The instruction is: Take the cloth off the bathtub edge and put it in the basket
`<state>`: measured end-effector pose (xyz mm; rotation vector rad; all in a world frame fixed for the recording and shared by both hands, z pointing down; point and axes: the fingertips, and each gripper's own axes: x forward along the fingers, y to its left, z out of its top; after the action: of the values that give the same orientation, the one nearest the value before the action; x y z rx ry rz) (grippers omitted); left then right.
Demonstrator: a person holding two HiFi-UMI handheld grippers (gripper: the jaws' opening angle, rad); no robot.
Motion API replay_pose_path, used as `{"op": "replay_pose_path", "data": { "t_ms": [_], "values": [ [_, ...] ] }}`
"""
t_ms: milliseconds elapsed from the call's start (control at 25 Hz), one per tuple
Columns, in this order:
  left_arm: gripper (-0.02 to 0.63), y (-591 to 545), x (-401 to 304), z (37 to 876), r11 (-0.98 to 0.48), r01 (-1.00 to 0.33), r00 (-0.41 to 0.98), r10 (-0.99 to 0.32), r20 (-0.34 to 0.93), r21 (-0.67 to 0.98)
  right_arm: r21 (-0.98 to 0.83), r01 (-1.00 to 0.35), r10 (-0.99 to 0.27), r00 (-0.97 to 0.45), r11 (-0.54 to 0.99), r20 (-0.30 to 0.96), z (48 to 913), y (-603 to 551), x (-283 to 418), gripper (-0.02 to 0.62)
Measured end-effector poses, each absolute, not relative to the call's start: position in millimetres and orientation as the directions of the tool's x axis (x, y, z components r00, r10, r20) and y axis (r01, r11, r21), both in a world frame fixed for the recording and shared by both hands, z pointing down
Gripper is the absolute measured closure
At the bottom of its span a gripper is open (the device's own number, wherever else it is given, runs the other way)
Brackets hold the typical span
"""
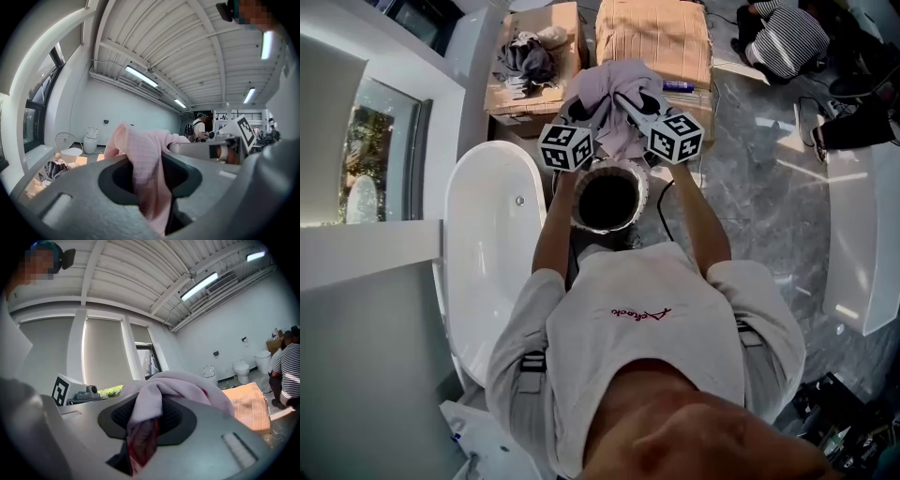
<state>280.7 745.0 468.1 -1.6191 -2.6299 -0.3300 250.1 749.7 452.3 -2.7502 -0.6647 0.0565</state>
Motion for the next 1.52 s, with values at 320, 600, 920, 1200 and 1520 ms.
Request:
{"op": "replay_pose_path", "data": {
  "t_ms": [320,600,920,1200,1520],
  "values": [
    [0.477,746,299,492,0.397,0.896,-0.431,0.887,0.168,0.202,-0.331,0.416,0.416,0.906,-0.847,0.074,476,752,269,0.494],
    [0.477,735,318,523,0.391,0.885,-0.444,0.873,0.2,0.254,-0.364,0.428,0.412,0.903,-0.827,0.124,506,742,288,0.493],
    [0.477,704,337,572,0.374,0.878,-0.448,0.861,0.239,0.298,-0.403,0.436,0.401,0.9,-0.805,0.172,555,712,308,0.492],
    [0.477,675,345,615,0.353,0.873,-0.452,0.846,0.282,0.337,-0.446,0.441,0.38,0.898,-0.779,0.224,598,684,317,0.492],
    [0.477,642,351,670,0.302,0.87,-0.437,0.838,0.326,0.389,-0.485,0.437,0.335,0.898,-0.758,0.286,652,653,324,0.492]
  ]
}}
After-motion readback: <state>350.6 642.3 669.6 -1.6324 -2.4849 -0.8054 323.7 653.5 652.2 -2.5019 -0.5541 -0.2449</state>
